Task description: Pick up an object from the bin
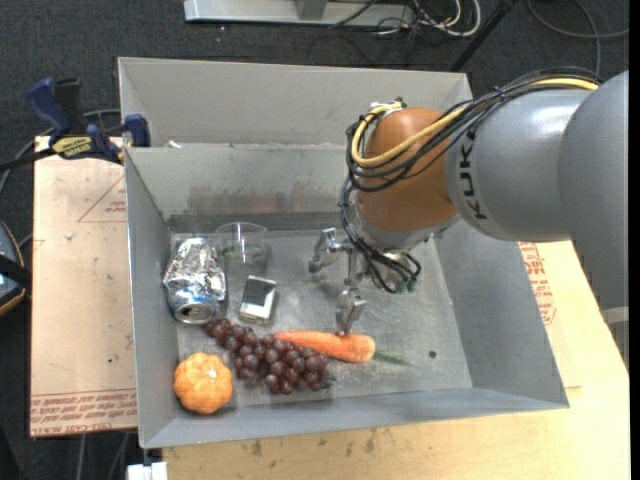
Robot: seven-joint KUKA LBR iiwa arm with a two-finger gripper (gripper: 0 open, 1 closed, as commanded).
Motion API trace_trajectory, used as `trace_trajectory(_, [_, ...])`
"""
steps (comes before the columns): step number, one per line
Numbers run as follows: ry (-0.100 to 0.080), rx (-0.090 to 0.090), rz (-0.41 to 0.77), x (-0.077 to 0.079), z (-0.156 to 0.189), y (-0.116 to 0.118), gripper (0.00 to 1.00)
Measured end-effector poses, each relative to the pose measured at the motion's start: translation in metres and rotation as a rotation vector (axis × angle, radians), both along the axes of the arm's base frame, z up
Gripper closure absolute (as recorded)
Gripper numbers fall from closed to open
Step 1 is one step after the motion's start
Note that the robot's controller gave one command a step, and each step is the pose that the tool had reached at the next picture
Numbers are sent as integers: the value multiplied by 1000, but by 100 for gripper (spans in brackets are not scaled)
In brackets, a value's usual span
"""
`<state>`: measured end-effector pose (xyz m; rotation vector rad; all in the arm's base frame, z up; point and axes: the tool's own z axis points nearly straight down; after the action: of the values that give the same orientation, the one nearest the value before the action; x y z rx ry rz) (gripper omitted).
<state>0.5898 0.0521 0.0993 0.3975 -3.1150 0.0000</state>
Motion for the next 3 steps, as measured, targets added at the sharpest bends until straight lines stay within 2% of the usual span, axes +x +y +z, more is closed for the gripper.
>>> trace_trajectory(1, [-6,2,70,24,-18,75,0])
trace_trajectory(2, [-17,1,262,16,-22,120,100])
trace_trajectory(3, [-17,1,262,16,-22,120,100])
